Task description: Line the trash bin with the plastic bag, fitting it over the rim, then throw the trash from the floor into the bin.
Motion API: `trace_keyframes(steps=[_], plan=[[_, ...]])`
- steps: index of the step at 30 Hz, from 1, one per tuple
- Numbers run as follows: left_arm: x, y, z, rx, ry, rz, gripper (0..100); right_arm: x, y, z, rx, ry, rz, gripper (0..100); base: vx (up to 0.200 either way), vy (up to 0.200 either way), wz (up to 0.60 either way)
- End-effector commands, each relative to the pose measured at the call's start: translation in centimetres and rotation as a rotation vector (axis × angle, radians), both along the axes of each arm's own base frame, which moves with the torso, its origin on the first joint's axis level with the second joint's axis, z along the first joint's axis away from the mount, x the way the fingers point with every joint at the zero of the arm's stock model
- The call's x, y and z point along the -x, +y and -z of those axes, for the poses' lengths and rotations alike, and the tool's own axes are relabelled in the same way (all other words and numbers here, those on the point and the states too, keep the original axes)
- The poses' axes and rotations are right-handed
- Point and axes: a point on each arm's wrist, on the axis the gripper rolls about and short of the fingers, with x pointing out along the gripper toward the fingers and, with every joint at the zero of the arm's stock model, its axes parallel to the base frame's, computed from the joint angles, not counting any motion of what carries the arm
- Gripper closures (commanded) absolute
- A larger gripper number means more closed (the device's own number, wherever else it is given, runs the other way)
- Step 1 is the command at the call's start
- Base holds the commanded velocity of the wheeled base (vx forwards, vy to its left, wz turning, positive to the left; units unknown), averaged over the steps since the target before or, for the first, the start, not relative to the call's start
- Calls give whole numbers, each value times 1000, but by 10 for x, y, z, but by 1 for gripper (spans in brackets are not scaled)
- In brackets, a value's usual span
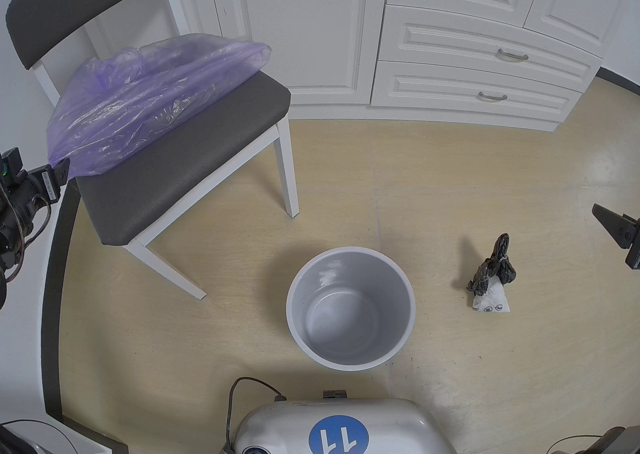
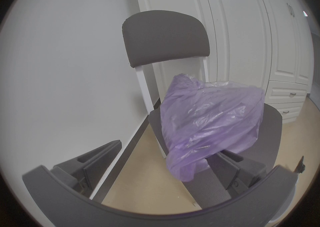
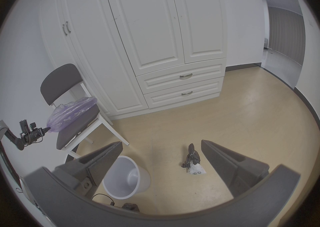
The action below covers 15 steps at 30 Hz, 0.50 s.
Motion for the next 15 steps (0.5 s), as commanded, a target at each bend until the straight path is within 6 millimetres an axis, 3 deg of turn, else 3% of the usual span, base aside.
trace_keyframes(steps=[1,15], plan=[[-13,1,14,25,30,6,0,0,0,-1,-1,-3,1,0,0,0,0],[-34,5,35,52,4,5,0,1,1,0,-1,-1,-11,0,0,0,0]])
